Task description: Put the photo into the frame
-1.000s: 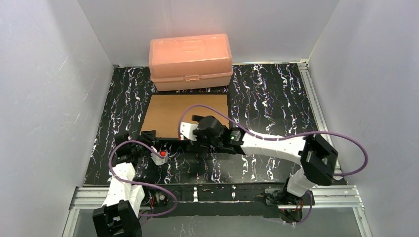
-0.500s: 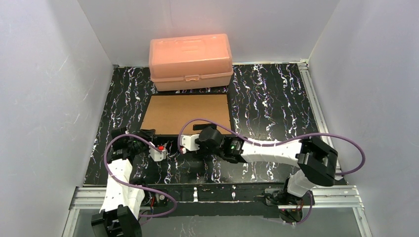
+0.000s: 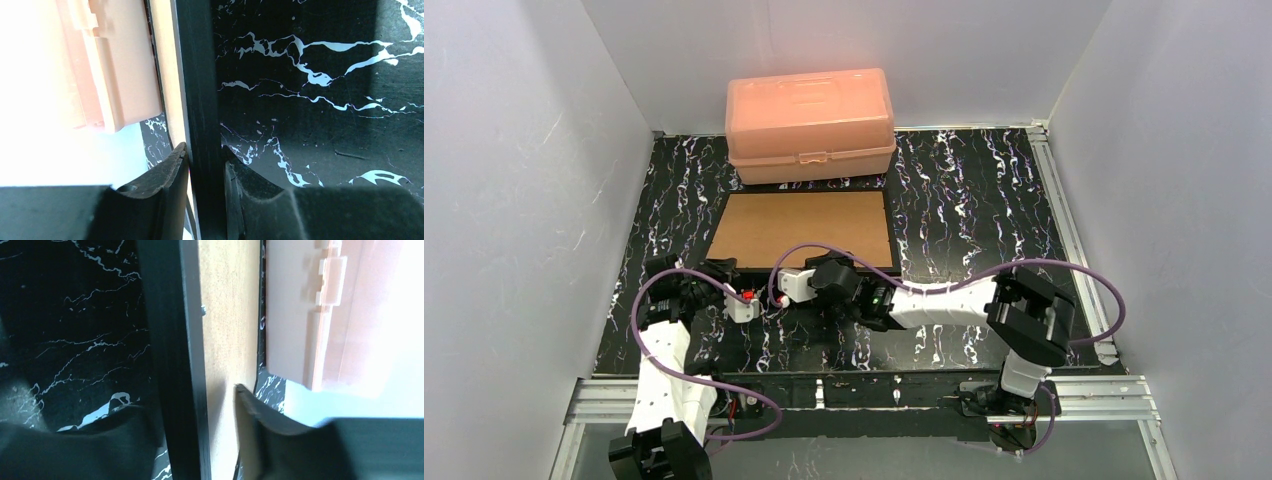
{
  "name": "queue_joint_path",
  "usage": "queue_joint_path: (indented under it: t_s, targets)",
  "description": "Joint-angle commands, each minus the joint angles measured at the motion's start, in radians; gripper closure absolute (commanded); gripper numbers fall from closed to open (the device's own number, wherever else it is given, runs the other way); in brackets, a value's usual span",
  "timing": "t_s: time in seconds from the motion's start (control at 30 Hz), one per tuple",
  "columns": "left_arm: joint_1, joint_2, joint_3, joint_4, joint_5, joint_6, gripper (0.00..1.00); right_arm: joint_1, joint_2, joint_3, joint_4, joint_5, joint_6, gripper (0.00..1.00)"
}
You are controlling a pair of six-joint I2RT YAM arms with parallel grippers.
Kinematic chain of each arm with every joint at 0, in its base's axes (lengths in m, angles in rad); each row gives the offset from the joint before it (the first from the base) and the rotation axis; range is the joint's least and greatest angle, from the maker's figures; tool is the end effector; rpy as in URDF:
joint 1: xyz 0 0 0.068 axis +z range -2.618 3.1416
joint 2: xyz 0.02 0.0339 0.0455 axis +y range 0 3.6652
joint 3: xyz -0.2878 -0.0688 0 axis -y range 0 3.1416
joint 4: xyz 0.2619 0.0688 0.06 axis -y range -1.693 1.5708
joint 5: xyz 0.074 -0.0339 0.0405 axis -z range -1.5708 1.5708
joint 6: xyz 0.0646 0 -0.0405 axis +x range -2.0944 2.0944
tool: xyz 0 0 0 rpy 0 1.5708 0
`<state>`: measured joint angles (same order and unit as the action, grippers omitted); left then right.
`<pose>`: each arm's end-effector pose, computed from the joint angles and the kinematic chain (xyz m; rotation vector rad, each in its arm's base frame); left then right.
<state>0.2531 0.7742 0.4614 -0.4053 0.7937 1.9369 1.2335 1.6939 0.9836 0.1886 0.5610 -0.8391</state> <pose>0.1778 -0.0016 0.2127 1.7820 1.0701 0.4325 0.1663 0.3704 0.2097 -1.5474 1.3025 -0.3375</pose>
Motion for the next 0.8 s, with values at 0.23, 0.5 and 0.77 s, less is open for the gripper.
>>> queue_joint_path:
  t_s: [0.23,0.5,0.77]
  targets:
    - [-0.005,-0.006,0.081,-0.034,0.045,-0.084,0.65,0.012,-0.054,0.112,-0.046,0.026,0.054,0.78]
    - [-0.005,0.002,0.232,-0.109,0.044,-0.318,0.02,0.045,-0.110,0.336,-0.396,-0.058,0.250,0.79]
    - [0.027,0.078,0.493,-0.284,0.092,-0.654,0.02,0.047,-0.053,0.671,-0.802,-0.189,0.515,0.79]
